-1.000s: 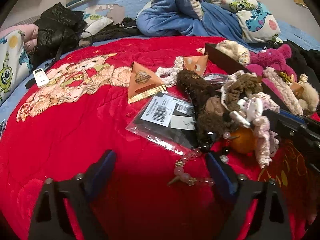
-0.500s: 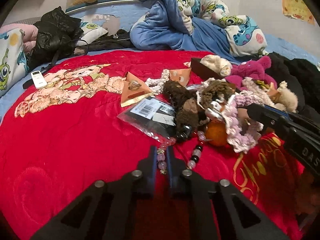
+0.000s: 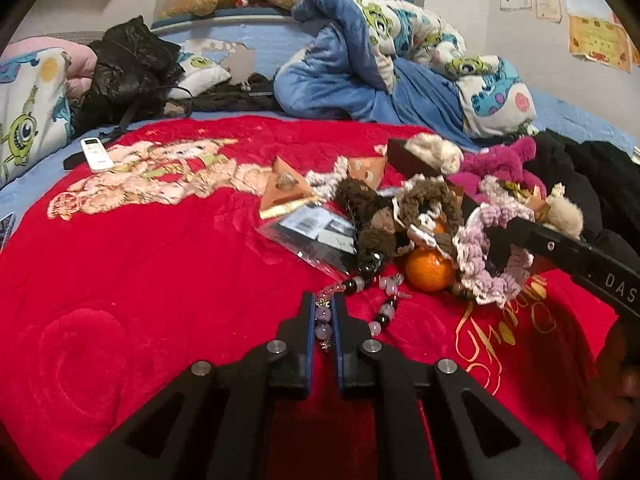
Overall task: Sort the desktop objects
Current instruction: 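Carry the scrunchie and bead bracelet toward the plush toy tray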
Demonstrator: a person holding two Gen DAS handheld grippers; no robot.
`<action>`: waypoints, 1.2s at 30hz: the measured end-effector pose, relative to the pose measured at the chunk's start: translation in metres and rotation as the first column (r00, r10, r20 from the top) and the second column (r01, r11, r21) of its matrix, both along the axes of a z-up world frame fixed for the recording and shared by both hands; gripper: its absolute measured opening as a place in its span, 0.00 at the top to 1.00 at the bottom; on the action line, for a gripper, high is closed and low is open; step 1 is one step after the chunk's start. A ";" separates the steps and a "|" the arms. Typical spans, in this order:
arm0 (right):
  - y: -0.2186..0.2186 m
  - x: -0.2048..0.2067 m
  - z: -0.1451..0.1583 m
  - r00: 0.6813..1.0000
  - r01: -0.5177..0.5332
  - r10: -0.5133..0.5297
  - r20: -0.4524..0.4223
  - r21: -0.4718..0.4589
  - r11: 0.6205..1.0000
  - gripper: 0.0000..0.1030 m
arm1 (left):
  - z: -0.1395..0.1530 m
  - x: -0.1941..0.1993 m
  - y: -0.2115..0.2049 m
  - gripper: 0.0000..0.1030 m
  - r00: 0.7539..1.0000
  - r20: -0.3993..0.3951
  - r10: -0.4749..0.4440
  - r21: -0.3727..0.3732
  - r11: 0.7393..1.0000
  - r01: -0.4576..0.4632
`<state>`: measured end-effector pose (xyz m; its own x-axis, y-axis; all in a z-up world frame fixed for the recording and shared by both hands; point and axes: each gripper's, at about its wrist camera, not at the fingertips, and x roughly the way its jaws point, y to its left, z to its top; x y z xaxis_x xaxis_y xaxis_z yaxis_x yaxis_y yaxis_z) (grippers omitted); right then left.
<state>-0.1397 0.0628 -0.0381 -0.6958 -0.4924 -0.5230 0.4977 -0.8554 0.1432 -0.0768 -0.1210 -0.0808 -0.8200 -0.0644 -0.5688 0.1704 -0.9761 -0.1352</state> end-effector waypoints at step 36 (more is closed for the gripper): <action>0.036 0.029 0.028 0.998 0.068 -0.068 0.000 -0.115 0.991 0.87 | 0.035 0.050 0.025 0.92 0.966 -0.243 -0.092 -0.076 0.994 0.076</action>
<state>-0.1104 0.0990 -0.0098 -0.7314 -0.5003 -0.4634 0.4396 -0.8654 0.2405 -0.0263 -0.0964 -0.0461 -0.9379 -0.0199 -0.3463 0.0573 -0.9935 -0.0982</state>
